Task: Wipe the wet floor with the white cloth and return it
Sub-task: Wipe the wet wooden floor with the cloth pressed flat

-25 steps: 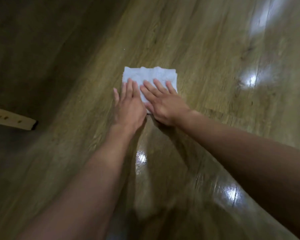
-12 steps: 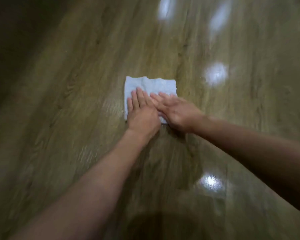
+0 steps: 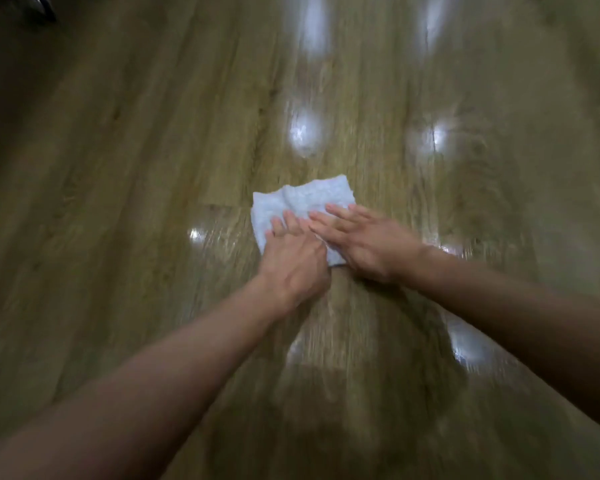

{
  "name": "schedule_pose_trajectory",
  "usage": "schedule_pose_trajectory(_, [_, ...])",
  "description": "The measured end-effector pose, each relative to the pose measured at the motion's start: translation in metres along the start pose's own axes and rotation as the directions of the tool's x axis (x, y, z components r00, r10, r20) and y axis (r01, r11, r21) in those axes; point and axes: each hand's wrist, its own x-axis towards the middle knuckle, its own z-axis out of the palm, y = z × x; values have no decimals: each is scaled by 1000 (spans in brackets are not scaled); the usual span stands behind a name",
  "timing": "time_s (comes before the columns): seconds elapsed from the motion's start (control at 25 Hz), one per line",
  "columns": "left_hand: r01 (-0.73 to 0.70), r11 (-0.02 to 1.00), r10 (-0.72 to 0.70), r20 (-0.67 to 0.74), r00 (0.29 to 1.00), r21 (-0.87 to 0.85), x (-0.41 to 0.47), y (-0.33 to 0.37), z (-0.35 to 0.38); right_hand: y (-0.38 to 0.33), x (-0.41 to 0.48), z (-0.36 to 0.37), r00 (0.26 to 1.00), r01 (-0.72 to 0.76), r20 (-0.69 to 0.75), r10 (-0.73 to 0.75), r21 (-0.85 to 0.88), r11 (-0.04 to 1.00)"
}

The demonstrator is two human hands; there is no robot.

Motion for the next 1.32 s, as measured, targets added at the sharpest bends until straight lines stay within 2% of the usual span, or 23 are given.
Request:
schedule_pose_trajectory(0.16, [112,994,-114,166,980,16,26,9,-22,4,13,-8,988,-152,24,150,114,982])
schedule_pose_trajectory(0.24, [67,998,-64,214,975,-7,1,28,-22,-7,-30,-7,987,-146,95,132,152,978])
schedule_pose_trajectory(0.36, [-54,999,52,286,957,-2,-29,53,-33,-15,-101,-18,968,-143,219,118,101,985])
schedule_pose_trajectory(0.48, [-47,999,36,318,947,25,-15,68,-50,-2,-97,-28,953,-193,255,164,95,977])
schedule_pose_trajectory(0.56, [-44,998,30,255,967,48,-7,72,-34,-10,-79,-21,956,-221,211,203,68,973])
schedule_pose_trajectory(0.72, [-79,995,75,70,995,61,-2,53,2,-12,-63,0,972,-230,77,221,137,963])
schedule_pose_trajectory(0.88, [22,992,-33,-89,995,-120,19,49,9,1,-40,9,945,-296,-57,322,271,916])
schedule_pose_trajectory(0.92, [-2,992,-16,-144,989,-124,14,53,15,-4,-48,12,933,-306,-99,346,287,908])
schedule_pose_trajectory(1.0, [-93,993,73,-233,970,-76,-11,64,36,-26,-83,23,922,-335,-91,376,300,893])
schedule_pose_trajectory(1.08, [-136,990,122,-226,966,-47,-33,66,48,-40,-114,25,929,-331,-71,364,284,900])
schedule_pose_trajectory(1.16, [-122,991,110,-194,975,-48,-20,58,43,-25,-103,19,951,-290,-39,307,235,928])
schedule_pose_trajectory(1.32, [98,977,-118,-98,988,-189,31,53,11,16,-24,-16,948,-318,72,310,174,932])
